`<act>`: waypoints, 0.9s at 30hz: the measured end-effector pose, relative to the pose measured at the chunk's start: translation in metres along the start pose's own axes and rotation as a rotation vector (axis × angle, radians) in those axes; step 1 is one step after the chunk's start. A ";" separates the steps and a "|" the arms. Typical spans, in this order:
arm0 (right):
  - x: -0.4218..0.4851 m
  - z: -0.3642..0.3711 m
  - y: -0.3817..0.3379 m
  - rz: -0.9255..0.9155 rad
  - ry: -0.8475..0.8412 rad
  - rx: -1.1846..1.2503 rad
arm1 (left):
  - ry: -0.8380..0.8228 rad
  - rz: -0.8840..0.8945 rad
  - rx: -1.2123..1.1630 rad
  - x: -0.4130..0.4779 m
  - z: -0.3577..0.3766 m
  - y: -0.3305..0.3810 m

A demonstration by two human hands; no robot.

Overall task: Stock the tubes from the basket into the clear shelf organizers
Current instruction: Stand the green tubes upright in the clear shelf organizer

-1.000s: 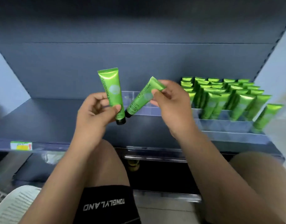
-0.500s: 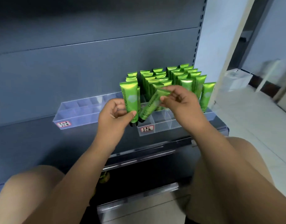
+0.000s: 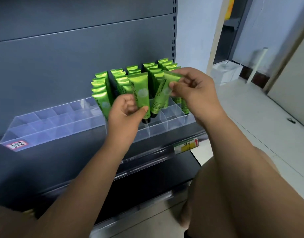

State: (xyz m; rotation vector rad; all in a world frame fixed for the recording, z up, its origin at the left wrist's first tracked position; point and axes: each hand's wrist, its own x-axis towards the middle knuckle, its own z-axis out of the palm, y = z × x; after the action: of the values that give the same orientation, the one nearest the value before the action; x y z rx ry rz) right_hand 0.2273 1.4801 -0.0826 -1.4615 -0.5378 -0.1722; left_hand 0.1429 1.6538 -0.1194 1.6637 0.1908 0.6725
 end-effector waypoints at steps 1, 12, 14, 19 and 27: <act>0.002 -0.004 -0.001 -0.003 0.009 0.004 | 0.005 0.004 -0.004 0.001 0.005 -0.002; 0.014 -0.028 0.001 -0.055 0.174 -0.118 | -0.019 -0.006 0.126 0.012 0.030 -0.032; 0.014 -0.026 0.002 -0.046 0.152 -0.187 | -0.030 -0.026 0.158 0.013 0.030 -0.034; 0.014 -0.023 0.003 -0.001 0.103 -0.333 | -0.054 -0.007 0.277 0.019 0.028 -0.039; 0.023 -0.020 0.003 -0.005 0.025 -0.469 | -0.057 -0.016 0.377 0.024 0.024 -0.045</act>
State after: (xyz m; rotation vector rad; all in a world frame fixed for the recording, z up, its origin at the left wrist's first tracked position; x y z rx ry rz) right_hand 0.2537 1.4663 -0.0755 -1.9102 -0.5002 -0.3374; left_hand 0.1857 1.6550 -0.1562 2.0373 0.3045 0.6010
